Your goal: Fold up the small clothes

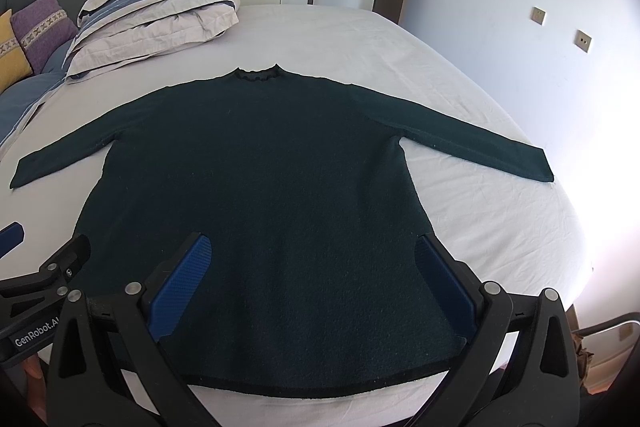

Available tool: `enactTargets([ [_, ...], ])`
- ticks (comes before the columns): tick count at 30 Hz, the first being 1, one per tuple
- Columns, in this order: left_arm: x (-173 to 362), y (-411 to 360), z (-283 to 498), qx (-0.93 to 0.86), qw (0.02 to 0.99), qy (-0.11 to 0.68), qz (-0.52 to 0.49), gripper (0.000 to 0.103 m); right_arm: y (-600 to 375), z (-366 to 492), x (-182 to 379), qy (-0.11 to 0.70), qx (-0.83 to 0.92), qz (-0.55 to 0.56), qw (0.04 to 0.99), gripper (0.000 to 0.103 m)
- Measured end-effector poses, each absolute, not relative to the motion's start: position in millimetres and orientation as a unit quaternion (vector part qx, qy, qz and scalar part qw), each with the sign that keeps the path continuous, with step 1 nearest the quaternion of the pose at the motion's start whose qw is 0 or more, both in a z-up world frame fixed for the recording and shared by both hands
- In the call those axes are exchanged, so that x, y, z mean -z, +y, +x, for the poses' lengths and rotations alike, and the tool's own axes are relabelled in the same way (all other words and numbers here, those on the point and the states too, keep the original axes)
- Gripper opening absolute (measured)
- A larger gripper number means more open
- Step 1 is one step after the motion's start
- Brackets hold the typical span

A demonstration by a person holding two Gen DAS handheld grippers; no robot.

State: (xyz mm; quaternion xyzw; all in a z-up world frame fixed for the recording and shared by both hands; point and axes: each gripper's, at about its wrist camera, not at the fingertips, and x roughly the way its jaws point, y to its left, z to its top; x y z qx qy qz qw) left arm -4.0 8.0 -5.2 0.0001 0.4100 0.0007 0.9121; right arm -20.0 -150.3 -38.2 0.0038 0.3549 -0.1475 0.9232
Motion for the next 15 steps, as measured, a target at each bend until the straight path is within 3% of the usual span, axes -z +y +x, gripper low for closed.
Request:
enactTargets([
  [15, 10.9, 8.9, -6.8, 0.001, 0.911, 0.413, 0.002, 0.103, -150.1, -19.3, 42.3, 0.356, 0.148, 0.004, 0.923, 0.103],
])
